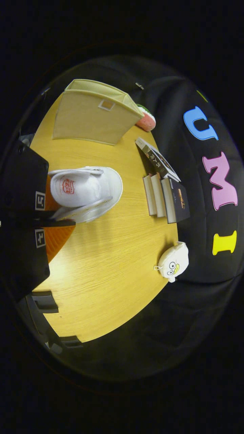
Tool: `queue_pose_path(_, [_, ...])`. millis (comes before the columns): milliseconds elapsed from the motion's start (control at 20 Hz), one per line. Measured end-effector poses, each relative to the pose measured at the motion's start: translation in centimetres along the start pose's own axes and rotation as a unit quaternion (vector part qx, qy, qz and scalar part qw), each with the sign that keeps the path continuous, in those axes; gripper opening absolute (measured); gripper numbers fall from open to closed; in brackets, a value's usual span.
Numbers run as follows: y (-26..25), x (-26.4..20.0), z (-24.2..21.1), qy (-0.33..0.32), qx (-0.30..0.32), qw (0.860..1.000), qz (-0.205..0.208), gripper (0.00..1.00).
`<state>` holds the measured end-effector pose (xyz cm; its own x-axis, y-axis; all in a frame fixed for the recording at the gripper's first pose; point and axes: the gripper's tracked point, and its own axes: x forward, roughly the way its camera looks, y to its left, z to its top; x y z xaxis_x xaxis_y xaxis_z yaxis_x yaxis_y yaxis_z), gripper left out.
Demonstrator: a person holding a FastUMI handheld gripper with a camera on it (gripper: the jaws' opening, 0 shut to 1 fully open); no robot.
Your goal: Open the storage box then place both shoes into the box .Put the left shoe in first, then the right shoe, with the right side of both shoes facing outward in a uniform manner.
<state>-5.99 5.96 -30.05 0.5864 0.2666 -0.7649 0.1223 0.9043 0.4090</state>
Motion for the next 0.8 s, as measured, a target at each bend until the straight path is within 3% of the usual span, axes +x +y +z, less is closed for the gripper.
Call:
queue_pose_path(250, [4.6,-4.2,4.2,-0.029,0.014,0.999,0.038,0.05])
queue_pose_path(450, [11.3,-6.7,6.9,-0.027,0.013,0.997,0.075,0.05])
queue_pose_path(650, [19.8,-6.8,8.1,-0.006,0.025,0.993,0.115,0.05])
queue_pose_path(800, [24.8,-5.4,7.9,0.005,0.018,0.994,0.11,0.05])
